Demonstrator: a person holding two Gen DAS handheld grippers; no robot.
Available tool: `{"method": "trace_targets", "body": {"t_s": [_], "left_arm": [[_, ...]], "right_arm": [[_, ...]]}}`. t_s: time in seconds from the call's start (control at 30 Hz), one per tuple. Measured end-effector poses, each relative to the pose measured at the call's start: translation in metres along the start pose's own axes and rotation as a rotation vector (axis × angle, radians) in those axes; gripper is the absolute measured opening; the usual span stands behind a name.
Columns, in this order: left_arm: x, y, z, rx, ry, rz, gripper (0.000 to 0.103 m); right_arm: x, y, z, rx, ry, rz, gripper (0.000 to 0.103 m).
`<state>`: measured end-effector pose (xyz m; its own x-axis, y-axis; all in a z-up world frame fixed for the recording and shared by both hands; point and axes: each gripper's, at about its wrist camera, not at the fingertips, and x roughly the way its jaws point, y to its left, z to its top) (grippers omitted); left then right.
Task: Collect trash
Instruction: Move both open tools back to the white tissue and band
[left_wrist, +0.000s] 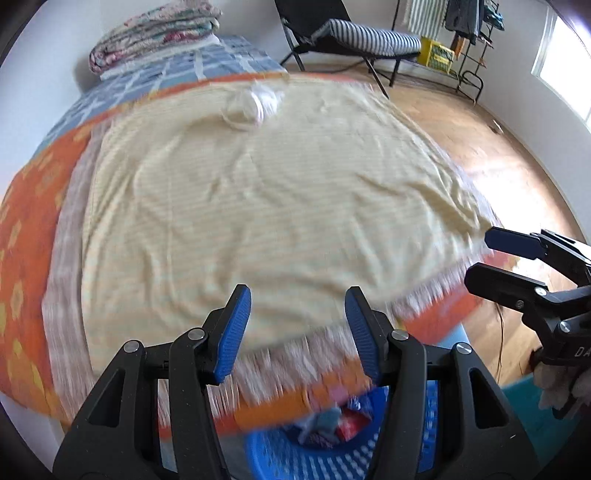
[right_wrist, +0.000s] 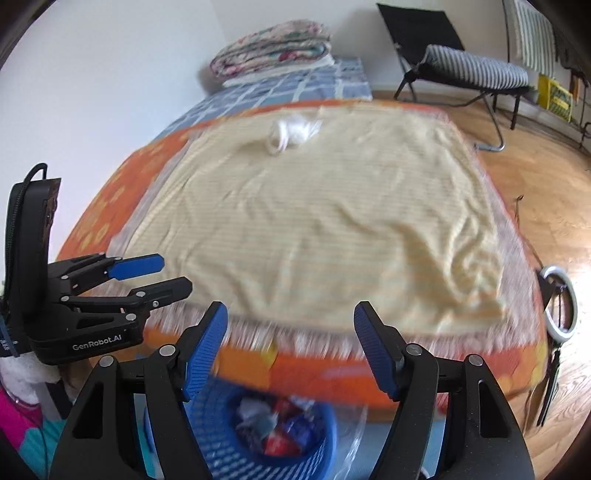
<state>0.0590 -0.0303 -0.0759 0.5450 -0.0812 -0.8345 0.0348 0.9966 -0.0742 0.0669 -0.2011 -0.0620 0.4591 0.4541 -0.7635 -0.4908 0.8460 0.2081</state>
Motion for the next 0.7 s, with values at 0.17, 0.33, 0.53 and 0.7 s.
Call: {"method": "trace_targets", "body": {"t_s": [0.17,0.33,0.53,0.7], "left_arm": [[0.02,0.008,0.04,-0.015,-0.034,0.011,0.055],[0.049,0.016,0.074,-0.021,-0.051,0.037,0.055],[0.083,0.032,0.114,-0.072,-0.06,0.043,0.055],[0.109,0.042,0.141,-0.103,-0.074,0.051,0.054]], "right_arm": [[0.013,-0.019,0.043,0.036,-0.034,-0.01,0.071],[0.038,-0.045,0.084,0.14,-0.018,0.027,0.071],[0.064,-0.065,0.12,0.181,-0.036,0.031,0.071],[0.09,-0.078,0.145,0.224,-0.024,0.065,0.07]]}}
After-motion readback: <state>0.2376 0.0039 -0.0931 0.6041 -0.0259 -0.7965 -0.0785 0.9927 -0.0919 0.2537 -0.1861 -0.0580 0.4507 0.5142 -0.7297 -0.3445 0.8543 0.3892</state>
